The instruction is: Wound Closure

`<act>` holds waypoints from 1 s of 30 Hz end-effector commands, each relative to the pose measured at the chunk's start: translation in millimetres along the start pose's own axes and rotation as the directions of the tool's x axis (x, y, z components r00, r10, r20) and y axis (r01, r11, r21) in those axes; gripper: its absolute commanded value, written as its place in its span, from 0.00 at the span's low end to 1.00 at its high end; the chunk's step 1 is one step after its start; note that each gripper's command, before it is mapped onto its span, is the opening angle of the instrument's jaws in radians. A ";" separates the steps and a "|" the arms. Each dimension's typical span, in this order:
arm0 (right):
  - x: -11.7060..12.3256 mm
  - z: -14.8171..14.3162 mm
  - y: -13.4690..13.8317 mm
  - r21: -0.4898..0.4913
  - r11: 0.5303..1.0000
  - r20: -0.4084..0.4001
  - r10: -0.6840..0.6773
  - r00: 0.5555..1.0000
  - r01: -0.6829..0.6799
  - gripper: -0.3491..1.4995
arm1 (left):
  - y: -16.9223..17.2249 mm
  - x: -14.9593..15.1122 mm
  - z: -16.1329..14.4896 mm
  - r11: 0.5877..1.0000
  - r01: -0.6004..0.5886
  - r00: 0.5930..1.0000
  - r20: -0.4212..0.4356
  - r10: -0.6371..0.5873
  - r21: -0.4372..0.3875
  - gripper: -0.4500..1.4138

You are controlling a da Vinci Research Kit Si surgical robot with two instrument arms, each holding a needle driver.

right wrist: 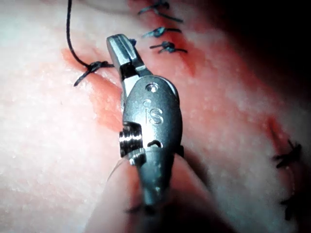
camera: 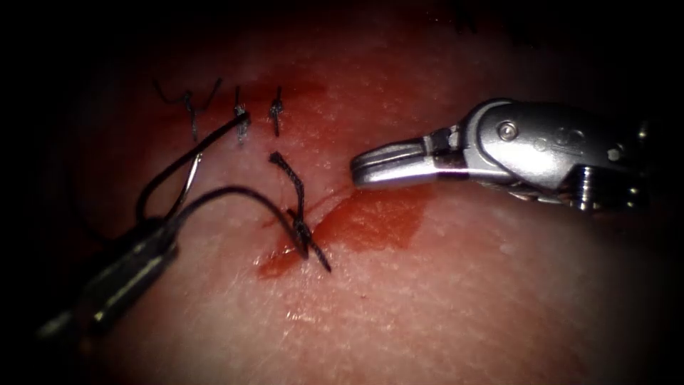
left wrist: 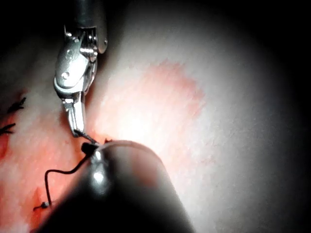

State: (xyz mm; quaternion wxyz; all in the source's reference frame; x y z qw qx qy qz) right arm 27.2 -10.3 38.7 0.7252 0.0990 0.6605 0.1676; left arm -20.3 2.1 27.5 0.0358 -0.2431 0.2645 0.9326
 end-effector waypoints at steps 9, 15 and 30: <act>-3.5 5.9 -1.2 -0.003 0.999 -0.007 -0.037 0.999 0.037 0.00 | -0.4 -1.4 3.6 1.000 -0.001 1.000 0.001 0.001 -0.005 0.00; -4.6 7.4 -1.6 0.035 0.999 -0.125 -0.003 0.992 0.008 0.00 | -0.6 -2.2 5.1 1.000 -0.001 1.000 0.002 0.001 0.001 0.00; -4.2 6.8 -2.9 0.069 0.993 -0.318 0.113 0.941 -0.096 0.00 | 5.0 -6.9 11.8 0.995 -0.047 0.998 0.035 0.051 -0.092 0.00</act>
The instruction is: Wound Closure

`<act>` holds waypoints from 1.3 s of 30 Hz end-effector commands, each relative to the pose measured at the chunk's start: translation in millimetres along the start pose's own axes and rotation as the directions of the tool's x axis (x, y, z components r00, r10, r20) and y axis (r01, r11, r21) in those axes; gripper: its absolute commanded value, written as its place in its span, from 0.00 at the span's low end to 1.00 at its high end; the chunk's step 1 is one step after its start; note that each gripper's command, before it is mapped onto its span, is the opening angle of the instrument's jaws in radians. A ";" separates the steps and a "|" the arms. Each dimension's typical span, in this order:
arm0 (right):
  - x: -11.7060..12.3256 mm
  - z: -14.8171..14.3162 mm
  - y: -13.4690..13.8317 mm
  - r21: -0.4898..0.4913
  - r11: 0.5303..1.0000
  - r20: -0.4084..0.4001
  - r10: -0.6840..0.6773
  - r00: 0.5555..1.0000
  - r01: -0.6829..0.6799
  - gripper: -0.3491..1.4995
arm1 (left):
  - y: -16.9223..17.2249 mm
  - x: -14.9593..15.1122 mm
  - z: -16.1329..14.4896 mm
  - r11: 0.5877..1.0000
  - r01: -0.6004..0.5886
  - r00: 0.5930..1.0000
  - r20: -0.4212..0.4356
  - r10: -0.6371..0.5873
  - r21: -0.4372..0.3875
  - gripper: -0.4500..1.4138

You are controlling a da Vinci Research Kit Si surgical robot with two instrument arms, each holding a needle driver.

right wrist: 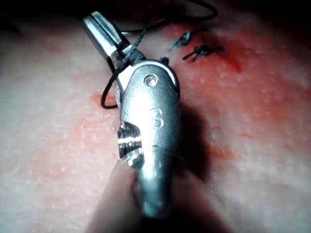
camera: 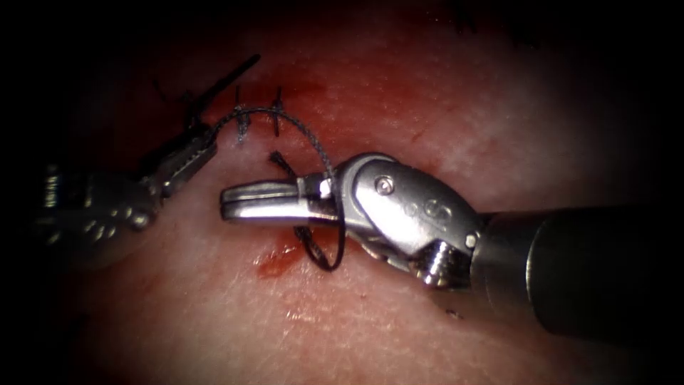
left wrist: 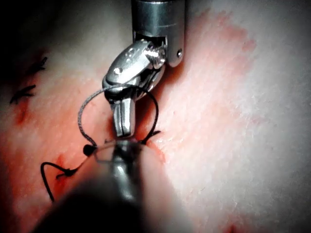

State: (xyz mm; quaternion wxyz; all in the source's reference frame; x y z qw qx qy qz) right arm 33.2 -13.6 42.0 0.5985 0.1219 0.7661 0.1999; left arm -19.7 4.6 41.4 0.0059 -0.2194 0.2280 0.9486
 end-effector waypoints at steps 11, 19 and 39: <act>0.3 -1.1 -1.8 -0.014 0.995 -0.135 0.096 0.986 -0.099 0.00 | 5.8 0.6 4.1 0.999 0.006 1.000 -0.007 -0.006 -0.049 0.00; 0.2 -0.5 -3.4 -0.226 0.974 0.014 0.004 1.000 -0.001 0.00 | 8.1 3.1 3.1 0.998 0.041 0.999 0.009 -0.040 -0.037 0.00; -0.9 -1.3 -3.6 -0.622 0.757 0.392 0.080 0.917 0.200 0.58 | 8.5 3.2 1.9 0.996 0.085 0.992 0.090 -0.086 0.019 0.00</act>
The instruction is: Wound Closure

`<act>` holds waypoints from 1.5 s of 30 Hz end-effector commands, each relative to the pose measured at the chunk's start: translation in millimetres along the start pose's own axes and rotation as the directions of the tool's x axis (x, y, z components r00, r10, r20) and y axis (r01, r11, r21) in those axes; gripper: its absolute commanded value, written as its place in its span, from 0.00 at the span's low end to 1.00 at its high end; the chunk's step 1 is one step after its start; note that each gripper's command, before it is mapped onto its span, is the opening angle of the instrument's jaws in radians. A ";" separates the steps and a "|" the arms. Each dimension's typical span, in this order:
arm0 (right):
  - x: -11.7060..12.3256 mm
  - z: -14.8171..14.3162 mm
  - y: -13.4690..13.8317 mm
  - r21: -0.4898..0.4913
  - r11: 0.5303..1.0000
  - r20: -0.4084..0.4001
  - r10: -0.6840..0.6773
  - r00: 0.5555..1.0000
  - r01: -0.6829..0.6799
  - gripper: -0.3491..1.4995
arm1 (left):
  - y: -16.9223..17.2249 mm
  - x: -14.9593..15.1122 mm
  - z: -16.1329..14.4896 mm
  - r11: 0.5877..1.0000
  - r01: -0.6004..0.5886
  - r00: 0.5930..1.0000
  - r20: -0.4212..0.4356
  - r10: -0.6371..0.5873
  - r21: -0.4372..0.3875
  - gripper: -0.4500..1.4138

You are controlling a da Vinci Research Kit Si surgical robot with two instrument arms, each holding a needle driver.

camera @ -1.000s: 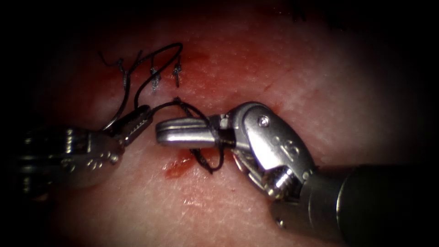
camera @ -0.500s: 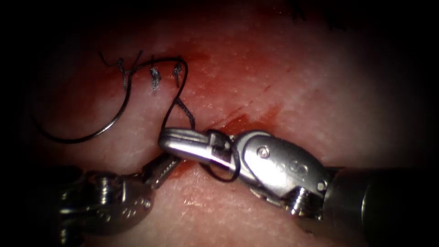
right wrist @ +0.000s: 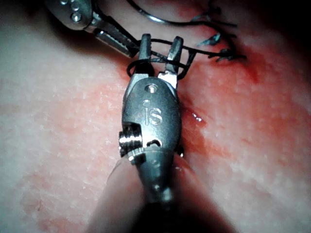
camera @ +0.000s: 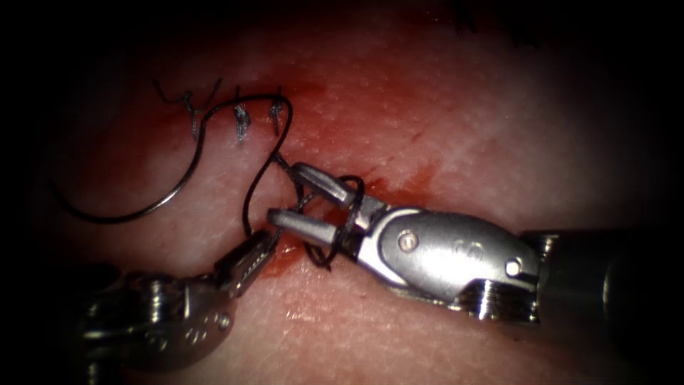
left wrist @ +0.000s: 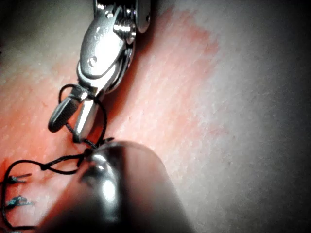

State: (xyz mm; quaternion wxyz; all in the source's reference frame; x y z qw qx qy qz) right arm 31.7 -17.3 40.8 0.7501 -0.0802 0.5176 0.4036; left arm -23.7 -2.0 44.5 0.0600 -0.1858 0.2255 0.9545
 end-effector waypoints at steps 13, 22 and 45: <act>-1.6 2.2 1.3 -0.091 0.995 0.097 0.045 0.994 -0.037 0.60 | 1.6 0.0 1.3 1.000 -0.020 1.000 0.023 0.020 0.021 0.00; -4.2 4.4 1.1 -0.044 0.991 0.225 0.130 0.966 -0.123 0.58 | 1.7 -0.1 1.4 1.000 -0.018 0.999 0.035 0.017 0.026 0.00; -1.3 5.2 -0.5 -0.048 0.991 0.152 0.133 0.979 -0.127 0.00 | 1.3 -1.0 1.0 1.000 -0.016 0.999 0.045 0.015 0.026 0.00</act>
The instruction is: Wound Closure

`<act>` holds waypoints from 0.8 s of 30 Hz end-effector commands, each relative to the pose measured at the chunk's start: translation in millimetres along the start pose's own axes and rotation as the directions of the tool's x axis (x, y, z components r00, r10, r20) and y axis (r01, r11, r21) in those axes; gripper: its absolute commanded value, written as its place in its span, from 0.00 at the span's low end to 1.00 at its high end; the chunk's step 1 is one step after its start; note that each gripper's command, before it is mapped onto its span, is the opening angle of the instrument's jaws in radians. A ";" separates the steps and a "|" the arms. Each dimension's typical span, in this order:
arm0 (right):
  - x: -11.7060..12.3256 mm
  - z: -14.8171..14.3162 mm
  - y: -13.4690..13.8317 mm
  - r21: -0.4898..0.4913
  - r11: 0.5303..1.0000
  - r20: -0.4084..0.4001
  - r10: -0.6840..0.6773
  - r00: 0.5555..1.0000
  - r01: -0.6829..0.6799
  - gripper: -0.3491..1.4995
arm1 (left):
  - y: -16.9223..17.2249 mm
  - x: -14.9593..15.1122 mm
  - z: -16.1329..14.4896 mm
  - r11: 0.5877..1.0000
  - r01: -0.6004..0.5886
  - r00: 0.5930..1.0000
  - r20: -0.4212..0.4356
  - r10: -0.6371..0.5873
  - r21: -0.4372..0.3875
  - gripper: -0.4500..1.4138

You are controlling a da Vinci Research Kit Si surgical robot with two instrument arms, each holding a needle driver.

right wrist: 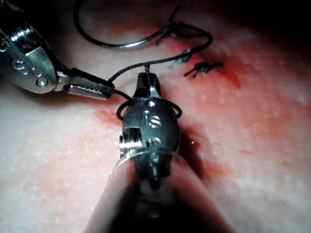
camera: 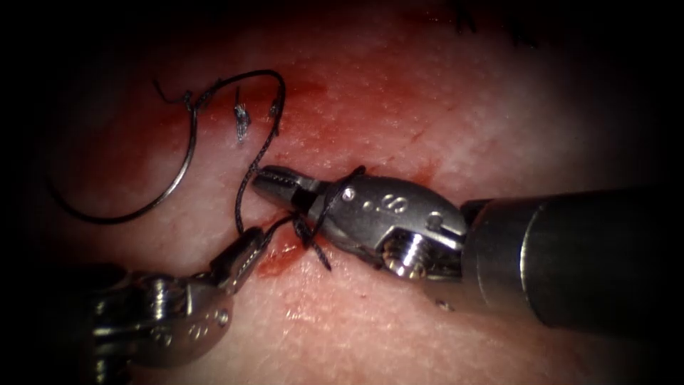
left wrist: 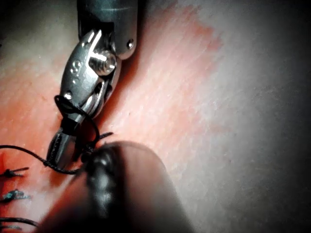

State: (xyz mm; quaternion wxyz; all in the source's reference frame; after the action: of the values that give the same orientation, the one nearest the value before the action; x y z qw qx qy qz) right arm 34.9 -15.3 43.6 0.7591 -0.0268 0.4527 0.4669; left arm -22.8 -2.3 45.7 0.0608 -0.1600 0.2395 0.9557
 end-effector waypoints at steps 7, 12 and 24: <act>-1.1 -1.6 1.0 0.004 0.998 -0.114 -0.062 0.992 0.063 0.00 | -3.1 -3.7 1.1 1.000 -0.002 0.999 0.043 0.002 -0.014 0.00; -1.9 -2.7 1.5 0.039 0.995 -0.177 -0.088 0.980 0.096 0.00 | -5.3 -5.7 2.9 1.000 0.012 0.998 0.062 -0.011 -0.020 0.00; -5.6 -5.5 1.0 0.104 0.968 -0.244 -0.198 0.949 0.229 0.00 | -12.2 -10.0 9.5 0.996 0.070 0.994 0.091 -0.064 -0.058 0.00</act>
State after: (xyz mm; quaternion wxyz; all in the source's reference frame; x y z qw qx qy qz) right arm 29.0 -20.8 44.1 0.7478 -0.0825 0.5632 0.3418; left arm -13.1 13.1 51.4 0.1027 -0.1258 0.1989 0.9665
